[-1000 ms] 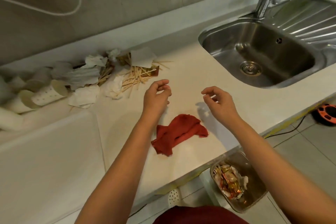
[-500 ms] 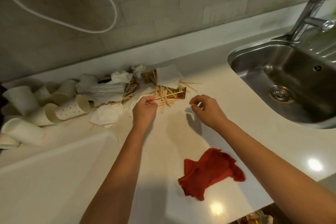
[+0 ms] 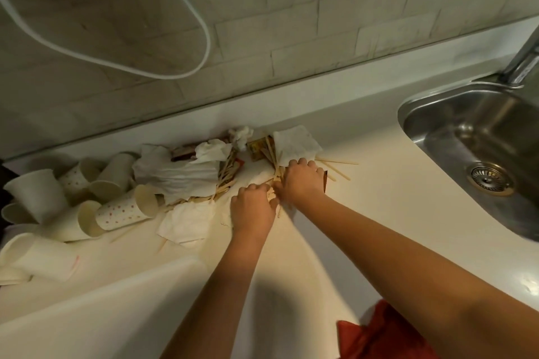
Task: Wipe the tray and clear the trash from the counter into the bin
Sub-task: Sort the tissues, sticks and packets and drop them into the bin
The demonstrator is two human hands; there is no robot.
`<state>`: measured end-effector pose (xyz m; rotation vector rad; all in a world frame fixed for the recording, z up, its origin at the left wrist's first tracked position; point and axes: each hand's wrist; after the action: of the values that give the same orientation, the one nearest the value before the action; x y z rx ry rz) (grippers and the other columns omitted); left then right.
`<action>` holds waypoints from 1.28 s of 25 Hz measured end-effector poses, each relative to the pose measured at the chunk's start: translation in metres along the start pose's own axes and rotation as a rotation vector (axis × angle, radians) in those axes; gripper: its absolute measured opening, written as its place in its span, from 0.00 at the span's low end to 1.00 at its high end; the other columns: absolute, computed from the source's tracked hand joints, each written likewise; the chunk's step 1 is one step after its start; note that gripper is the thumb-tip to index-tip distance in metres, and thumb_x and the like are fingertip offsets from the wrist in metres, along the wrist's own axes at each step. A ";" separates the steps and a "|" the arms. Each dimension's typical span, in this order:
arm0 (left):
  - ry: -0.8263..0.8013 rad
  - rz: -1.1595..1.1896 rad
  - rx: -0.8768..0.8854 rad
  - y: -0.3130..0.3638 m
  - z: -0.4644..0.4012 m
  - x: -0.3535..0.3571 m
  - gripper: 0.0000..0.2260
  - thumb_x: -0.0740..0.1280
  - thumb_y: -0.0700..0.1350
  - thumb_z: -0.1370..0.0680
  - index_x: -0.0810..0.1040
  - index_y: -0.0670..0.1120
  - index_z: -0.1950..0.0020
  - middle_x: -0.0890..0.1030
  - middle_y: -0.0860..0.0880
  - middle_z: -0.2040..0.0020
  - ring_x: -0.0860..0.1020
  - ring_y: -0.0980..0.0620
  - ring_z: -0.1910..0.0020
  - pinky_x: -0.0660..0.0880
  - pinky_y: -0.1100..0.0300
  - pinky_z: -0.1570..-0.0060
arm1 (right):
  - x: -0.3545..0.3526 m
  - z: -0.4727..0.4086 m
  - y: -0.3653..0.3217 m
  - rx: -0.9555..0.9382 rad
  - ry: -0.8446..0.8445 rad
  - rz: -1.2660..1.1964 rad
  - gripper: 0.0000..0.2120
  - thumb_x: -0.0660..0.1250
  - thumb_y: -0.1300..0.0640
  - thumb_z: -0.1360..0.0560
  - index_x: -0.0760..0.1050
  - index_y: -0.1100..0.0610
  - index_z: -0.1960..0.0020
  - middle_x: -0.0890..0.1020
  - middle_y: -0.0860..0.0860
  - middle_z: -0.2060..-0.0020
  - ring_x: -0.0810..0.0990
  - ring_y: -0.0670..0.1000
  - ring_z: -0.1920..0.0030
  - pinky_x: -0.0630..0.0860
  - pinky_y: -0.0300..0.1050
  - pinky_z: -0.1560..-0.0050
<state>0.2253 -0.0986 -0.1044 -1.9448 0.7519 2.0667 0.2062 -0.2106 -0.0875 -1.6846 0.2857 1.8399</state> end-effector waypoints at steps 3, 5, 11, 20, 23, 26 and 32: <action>-0.029 -0.080 0.018 -0.014 -0.008 -0.004 0.16 0.61 0.51 0.21 0.72 0.51 0.33 0.77 0.48 0.39 0.73 0.47 0.40 0.68 0.54 0.45 | 0.000 -0.009 -0.005 0.006 -0.005 -0.046 0.20 0.62 0.55 0.24 0.65 0.60 0.35 0.73 0.58 0.40 0.70 0.59 0.37 0.66 0.53 0.37; -0.018 -0.165 0.009 -0.019 -0.010 -0.007 0.16 0.60 0.47 0.20 0.71 0.50 0.33 0.77 0.48 0.39 0.73 0.47 0.39 0.68 0.54 0.44 | -0.002 -0.011 -0.005 0.029 -0.031 -0.077 0.20 0.64 0.58 0.26 0.64 0.60 0.36 0.74 0.59 0.41 0.70 0.60 0.38 0.65 0.54 0.37; -0.010 -0.180 0.016 -0.015 -0.009 -0.010 0.17 0.60 0.49 0.21 0.70 0.49 0.33 0.76 0.48 0.38 0.70 0.46 0.37 0.65 0.51 0.42 | 0.006 -0.012 -0.009 0.031 -0.028 0.010 0.15 0.59 0.57 0.24 0.67 0.61 0.38 0.75 0.58 0.43 0.72 0.58 0.40 0.64 0.53 0.36; -0.049 -0.264 0.079 -0.021 -0.020 -0.009 0.12 0.57 0.43 0.19 0.71 0.44 0.37 0.77 0.44 0.40 0.73 0.45 0.40 0.68 0.54 0.42 | 0.001 -0.004 -0.016 -0.001 -0.091 -0.102 0.16 0.58 0.59 0.22 0.64 0.62 0.36 0.74 0.59 0.43 0.75 0.58 0.43 0.73 0.51 0.45; -0.049 -0.301 0.105 -0.019 -0.019 -0.010 0.12 0.55 0.41 0.19 0.70 0.42 0.36 0.75 0.43 0.39 0.72 0.44 0.39 0.67 0.53 0.41 | -0.008 0.001 -0.017 0.020 -0.109 -0.066 0.16 0.60 0.58 0.23 0.62 0.60 0.37 0.77 0.57 0.47 0.79 0.58 0.48 0.75 0.50 0.53; -0.059 -0.311 0.135 -0.022 -0.018 -0.010 0.14 0.52 0.38 0.20 0.68 0.41 0.36 0.73 0.42 0.38 0.72 0.44 0.38 0.67 0.53 0.40 | -0.011 0.008 -0.014 -0.027 -0.110 0.029 0.18 0.58 0.61 0.22 0.60 0.62 0.34 0.77 0.57 0.46 0.79 0.57 0.49 0.74 0.48 0.57; -0.065 -0.288 0.098 -0.032 -0.017 -0.016 0.15 0.53 0.35 0.22 0.68 0.43 0.37 0.73 0.43 0.38 0.73 0.46 0.39 0.68 0.54 0.40 | -0.012 0.015 -0.006 -0.045 -0.135 0.062 0.13 0.56 0.62 0.21 0.65 0.62 0.37 0.79 0.56 0.46 0.79 0.56 0.49 0.74 0.47 0.58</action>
<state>0.2569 -0.0769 -0.0961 -1.8033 0.5145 1.8752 0.1976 -0.2013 -0.0725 -1.5887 0.2439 2.0094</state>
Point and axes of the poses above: each hand's wrist, its own z-axis away from the middle knuckle, its own x-axis out of the palm, y = z × x
